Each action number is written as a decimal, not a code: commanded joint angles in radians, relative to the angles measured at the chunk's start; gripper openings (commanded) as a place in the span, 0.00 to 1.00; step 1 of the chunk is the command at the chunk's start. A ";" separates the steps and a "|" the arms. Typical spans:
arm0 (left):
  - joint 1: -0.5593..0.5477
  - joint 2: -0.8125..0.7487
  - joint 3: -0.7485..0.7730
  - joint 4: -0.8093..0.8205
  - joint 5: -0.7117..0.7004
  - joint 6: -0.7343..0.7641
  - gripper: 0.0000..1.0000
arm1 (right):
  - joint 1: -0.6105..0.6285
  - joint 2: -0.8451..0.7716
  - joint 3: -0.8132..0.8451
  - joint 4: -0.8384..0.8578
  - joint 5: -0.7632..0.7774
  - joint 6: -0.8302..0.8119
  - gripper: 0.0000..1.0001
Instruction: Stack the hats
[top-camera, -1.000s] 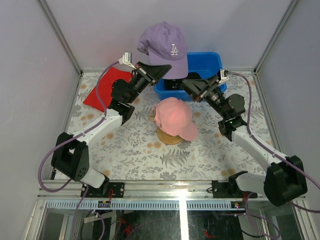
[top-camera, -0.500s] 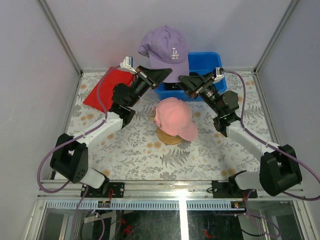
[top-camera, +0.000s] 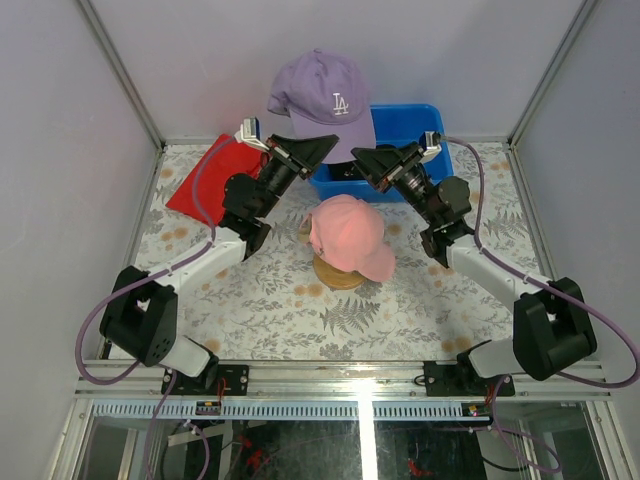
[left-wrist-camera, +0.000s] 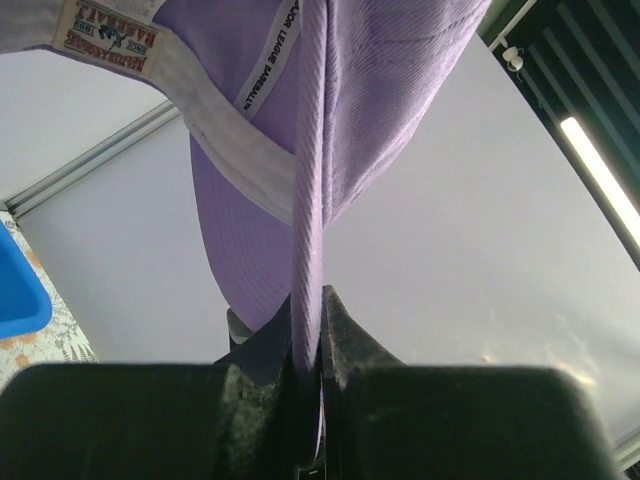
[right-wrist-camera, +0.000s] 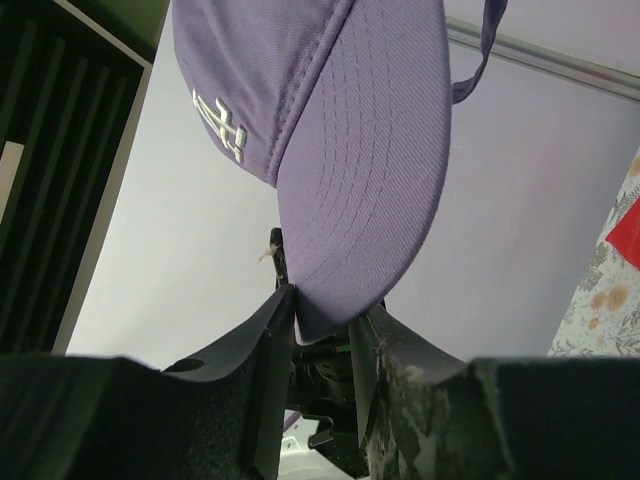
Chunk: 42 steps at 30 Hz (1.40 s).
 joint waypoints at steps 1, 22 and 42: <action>-0.049 -0.014 -0.053 0.056 0.089 -0.001 0.00 | 0.009 0.025 0.101 0.100 0.042 0.012 0.33; -0.121 0.054 -0.074 0.061 0.123 0.005 0.02 | 0.000 0.017 0.109 0.069 0.067 0.058 0.00; 0.082 -0.209 -0.230 -0.109 0.193 -0.032 0.76 | -0.295 -0.158 0.059 -0.093 -0.271 0.190 0.00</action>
